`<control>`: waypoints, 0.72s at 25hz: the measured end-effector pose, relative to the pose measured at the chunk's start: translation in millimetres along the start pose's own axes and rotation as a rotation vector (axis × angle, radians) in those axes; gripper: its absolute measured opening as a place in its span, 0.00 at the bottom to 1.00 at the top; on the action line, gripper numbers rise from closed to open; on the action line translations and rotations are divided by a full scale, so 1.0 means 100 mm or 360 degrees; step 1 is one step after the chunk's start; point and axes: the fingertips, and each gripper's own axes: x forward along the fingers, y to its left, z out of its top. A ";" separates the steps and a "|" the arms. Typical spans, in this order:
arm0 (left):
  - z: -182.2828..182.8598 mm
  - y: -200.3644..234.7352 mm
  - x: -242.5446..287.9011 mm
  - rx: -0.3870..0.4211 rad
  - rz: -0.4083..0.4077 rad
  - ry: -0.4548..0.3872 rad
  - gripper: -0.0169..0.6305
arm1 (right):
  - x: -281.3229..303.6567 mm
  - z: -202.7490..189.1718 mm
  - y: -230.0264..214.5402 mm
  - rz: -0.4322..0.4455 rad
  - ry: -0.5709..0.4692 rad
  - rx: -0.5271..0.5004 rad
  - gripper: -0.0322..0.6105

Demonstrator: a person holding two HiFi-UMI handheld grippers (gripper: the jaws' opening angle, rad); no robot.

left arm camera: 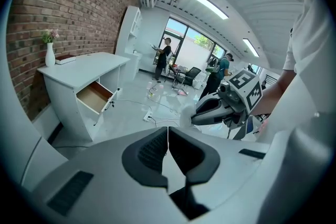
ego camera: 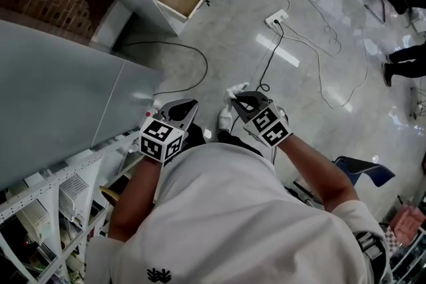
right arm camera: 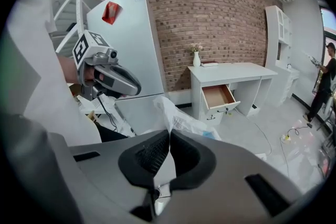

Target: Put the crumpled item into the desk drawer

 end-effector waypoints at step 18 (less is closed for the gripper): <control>0.97 1.37 0.67 -0.0012 -0.0066 -0.0026 0.06 | 0.88 0.88 -1.27 -0.0033 0.0088 -0.0044 0.10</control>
